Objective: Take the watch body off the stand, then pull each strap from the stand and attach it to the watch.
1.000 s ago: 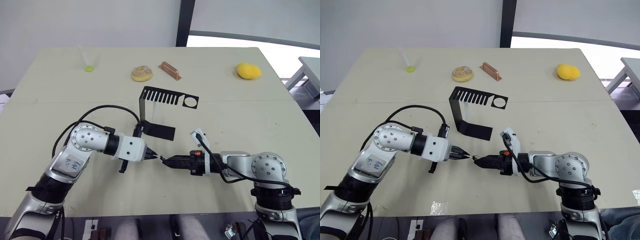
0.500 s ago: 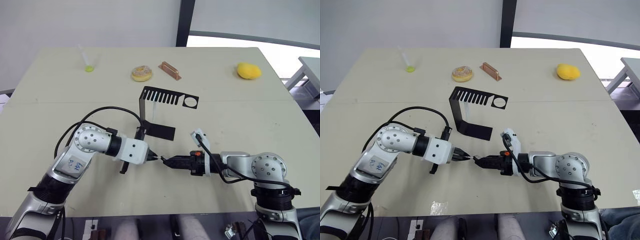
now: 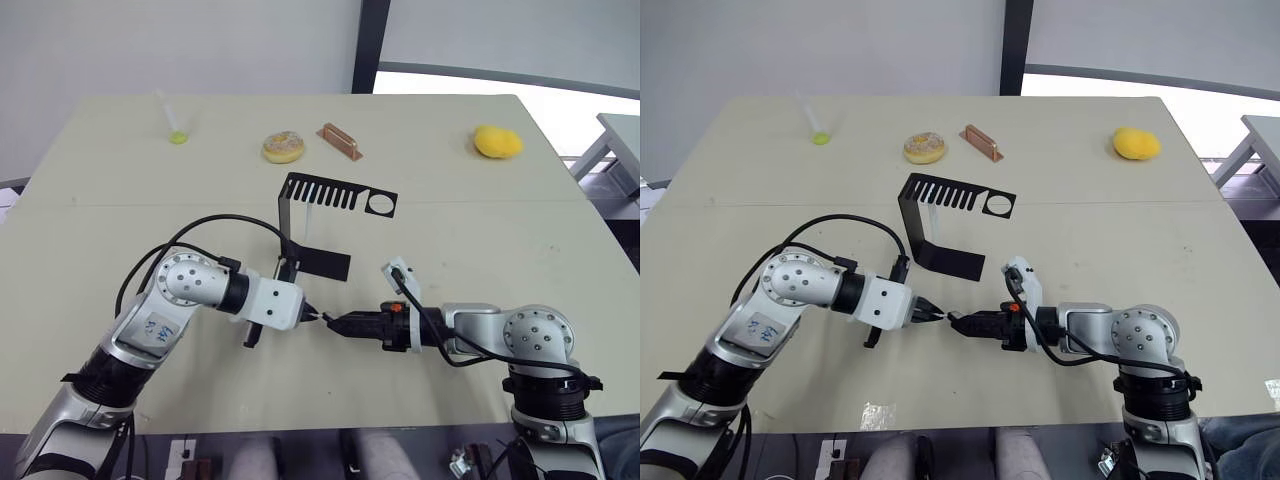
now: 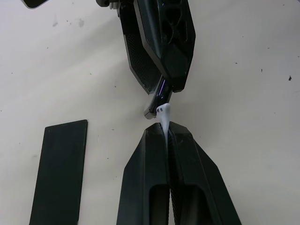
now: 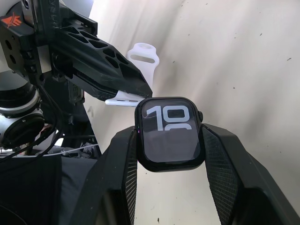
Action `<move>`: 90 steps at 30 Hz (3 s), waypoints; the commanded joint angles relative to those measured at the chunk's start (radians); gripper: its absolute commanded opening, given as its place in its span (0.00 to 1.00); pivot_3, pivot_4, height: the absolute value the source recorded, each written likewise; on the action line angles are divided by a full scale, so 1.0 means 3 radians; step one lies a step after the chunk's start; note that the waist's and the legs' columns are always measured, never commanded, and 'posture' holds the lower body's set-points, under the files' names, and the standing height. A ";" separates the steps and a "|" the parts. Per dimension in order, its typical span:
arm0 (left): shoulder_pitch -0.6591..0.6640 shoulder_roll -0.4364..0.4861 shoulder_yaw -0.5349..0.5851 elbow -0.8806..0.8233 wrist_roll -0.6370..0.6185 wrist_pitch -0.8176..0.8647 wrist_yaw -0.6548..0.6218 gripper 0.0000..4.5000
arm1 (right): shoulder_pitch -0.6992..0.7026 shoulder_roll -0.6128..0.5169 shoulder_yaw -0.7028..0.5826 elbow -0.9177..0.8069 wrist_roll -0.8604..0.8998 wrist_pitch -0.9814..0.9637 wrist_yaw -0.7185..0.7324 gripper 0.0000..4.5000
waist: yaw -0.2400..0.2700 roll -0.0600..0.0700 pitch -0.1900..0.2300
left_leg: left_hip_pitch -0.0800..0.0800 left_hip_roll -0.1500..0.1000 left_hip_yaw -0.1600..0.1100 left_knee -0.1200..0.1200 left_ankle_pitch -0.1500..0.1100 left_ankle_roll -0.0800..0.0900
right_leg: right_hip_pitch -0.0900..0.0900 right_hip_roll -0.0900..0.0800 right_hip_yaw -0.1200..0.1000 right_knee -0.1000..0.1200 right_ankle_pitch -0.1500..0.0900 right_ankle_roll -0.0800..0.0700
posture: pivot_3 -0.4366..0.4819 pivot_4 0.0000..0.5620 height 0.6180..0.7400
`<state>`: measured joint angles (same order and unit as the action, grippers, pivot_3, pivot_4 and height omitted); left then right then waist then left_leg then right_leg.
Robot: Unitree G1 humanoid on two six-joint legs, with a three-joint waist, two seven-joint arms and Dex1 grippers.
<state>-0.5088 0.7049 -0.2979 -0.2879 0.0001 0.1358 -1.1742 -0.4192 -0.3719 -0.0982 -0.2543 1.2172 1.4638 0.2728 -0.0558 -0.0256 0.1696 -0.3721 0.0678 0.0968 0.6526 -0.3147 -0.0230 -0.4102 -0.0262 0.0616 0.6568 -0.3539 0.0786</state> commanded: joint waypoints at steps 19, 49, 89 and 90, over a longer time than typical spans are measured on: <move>-0.0113 -0.0156 -0.0135 -0.0134 0.0141 0.0148 0.0069 0.00 | -0.0036 0.0059 0.0027 -0.0202 0.0206 0.0013 0.0083 0.34 | 0.0002 0.0000 0.0000 | 0.0000 0.0000 0.0000 0.0001 0.0000 0.0000 | 0.0000 0.0000 0.0000 0.0001 0.0000 0.0000 | 0.48 0.27 1.00; -0.0078 -0.0201 -0.0160 -0.0123 0.0229 0.0266 0.0149 0.00 | -0.0017 0.0039 0.0071 -0.0267 0.0248 0.0043 0.0115 0.34 | 0.0003 0.0000 0.0000 | 0.0000 0.0000 0.0000 0.0002 0.0000 0.0000 | 0.0000 0.0000 0.0000 0.0002 0.0000 0.0000 | 0.48 0.27 1.00; -0.0102 -0.0275 -0.0199 -0.0178 0.0279 0.0398 0.0189 0.00 | -0.0009 0.0057 0.0082 -0.0272 0.0231 0.0035 0.0096 0.34 | 0.0004 0.0000 0.0000 | 0.0000 0.0000 0.0000 0.0003 0.0000 0.0000 | 0.0000 0.0000 0.0000 0.0003 0.0000 0.0000 | 0.48 0.27 1.00; -0.0103 -0.0274 -0.0200 -0.0178 0.0279 0.0399 0.0192 0.00 | -0.0009 0.0057 0.0081 -0.0272 0.0231 0.0035 0.0095 0.34 | 0.0004 0.0000 0.0000 | 0.0000 0.0000 0.0000 0.0003 0.0000 0.0000 | 0.0000 0.0000 0.0000 0.0003 0.0000 0.0000 | 0.48 0.27 1.00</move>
<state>-0.5263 0.6398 -0.3469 -0.2974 0.0870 0.2629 -1.1370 -0.4191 -0.3777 -0.0936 -0.2730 1.2172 1.4699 0.2723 -0.0547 -0.0256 0.1696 -0.3721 0.0677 0.0966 0.6534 -0.3146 -0.0230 -0.4102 -0.0263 0.0616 0.6578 -0.3539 0.0786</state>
